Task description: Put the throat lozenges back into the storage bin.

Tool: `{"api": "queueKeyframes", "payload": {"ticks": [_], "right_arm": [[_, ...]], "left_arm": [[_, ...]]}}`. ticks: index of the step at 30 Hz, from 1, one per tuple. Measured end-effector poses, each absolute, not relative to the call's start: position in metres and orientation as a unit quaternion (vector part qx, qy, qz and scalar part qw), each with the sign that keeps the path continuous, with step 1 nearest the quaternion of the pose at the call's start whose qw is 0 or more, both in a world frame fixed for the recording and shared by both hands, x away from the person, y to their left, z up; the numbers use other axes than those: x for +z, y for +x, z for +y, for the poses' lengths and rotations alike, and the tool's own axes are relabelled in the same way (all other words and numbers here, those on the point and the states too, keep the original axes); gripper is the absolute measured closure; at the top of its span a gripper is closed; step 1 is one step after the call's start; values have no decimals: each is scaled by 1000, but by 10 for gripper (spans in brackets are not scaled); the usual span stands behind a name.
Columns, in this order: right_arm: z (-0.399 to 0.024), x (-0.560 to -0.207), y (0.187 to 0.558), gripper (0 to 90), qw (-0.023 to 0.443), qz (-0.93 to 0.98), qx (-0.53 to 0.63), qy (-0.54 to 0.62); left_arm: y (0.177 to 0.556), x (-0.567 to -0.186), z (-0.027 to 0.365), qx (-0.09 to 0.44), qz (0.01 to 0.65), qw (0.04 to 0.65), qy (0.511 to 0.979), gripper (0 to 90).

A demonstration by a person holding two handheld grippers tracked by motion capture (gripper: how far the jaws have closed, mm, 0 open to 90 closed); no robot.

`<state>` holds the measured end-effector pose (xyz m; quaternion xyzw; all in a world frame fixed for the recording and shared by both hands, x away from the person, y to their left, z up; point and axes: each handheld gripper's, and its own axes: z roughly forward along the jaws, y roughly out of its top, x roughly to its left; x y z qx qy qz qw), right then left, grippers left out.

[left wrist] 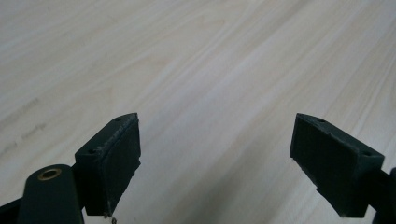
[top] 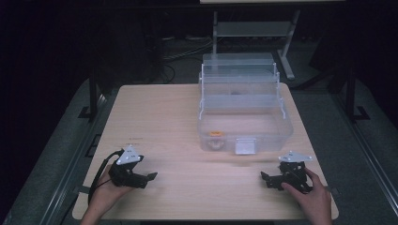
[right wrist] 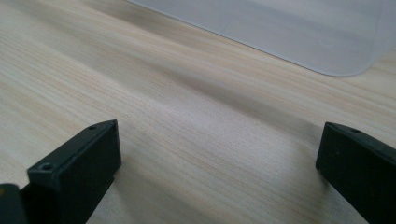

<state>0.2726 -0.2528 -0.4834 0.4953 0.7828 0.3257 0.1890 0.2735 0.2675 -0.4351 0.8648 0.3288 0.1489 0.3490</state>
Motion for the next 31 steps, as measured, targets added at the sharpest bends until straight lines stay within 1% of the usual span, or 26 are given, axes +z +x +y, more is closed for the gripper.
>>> {"api": "queueKeyframes", "payload": {"ticks": [12, 16, 18, 23, 31], "right_arm": [[-253, -483, 273, 0, 189, 783, 326, 495], [-253, -483, 273, 0, 189, 783, 326, 495], [-253, -483, 273, 0, 189, 783, 326, 495], [-253, -483, 272, 0, 188, 782, 326, 496], [-253, -483, 272, 0, 189, 783, 325, 496]], "left_arm": [[259, -460, 285, 139, 354, 327, 865, 127], [256, -466, 291, 143, 361, 321, 864, 122], [254, -469, 296, 143, 366, 334, 857, 114], [251, -474, 301, 153, 354, 358, 851, 111], [251, -474, 302, 152, 353, 358, 851, 112]]}}
